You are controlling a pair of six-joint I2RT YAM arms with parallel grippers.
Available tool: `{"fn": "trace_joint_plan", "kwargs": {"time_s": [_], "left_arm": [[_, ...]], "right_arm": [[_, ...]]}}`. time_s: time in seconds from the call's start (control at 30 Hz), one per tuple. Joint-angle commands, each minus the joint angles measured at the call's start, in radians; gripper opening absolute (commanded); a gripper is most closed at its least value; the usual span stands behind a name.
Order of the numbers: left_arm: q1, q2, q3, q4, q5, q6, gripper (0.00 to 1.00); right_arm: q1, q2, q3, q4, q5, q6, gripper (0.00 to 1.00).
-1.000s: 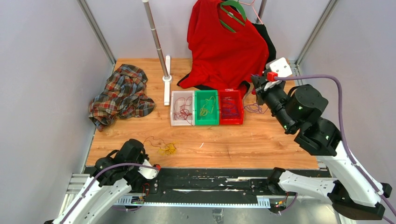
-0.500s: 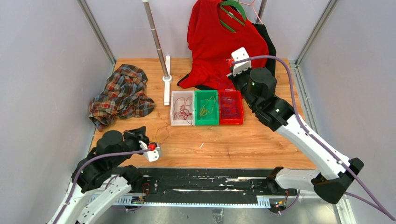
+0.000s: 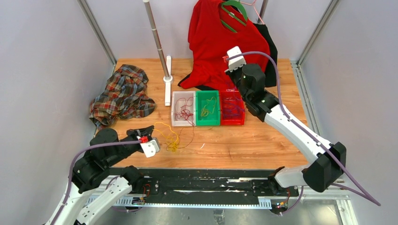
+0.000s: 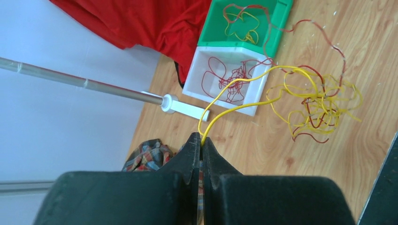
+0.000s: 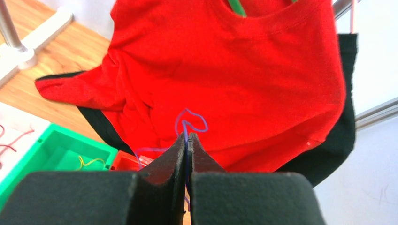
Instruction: Untangle the cables
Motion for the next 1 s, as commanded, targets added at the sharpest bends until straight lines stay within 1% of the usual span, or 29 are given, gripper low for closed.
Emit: {"fn": "trace_joint_plan", "kwargs": {"time_s": [0.0,0.2,0.37,0.6,0.73,0.87,0.97], "left_arm": [[0.0,0.012,0.054,0.051,0.056,-0.072,0.01],[0.0,0.047,0.112,0.049,0.083,-0.142,0.01],[0.0,0.044,0.12,0.052,0.108,-0.144,0.01],[0.0,0.039,0.109,0.058,0.1,-0.127,0.01],[0.0,0.041,0.108,0.063,0.109,-0.127,0.01],[0.0,0.048,0.118,0.068,0.116,-0.139,0.01],[0.0,0.051,0.127,0.067,0.115,-0.15,0.01]], "right_arm": [[-0.032,0.032,-0.039,0.076,0.019,-0.027,0.01],[-0.045,0.061,-0.102,0.112,0.026,-0.02,0.01],[-0.046,0.079,-0.165,0.11,0.036,0.005,0.01],[-0.045,-0.047,-0.292,0.089,0.0,0.12,0.01],[-0.045,-0.09,-0.341,0.071,-0.014,0.139,0.01],[-0.046,-0.052,-0.354,0.067,0.003,0.152,0.01],[-0.049,-0.004,-0.36,0.088,0.061,0.193,0.01]]}}
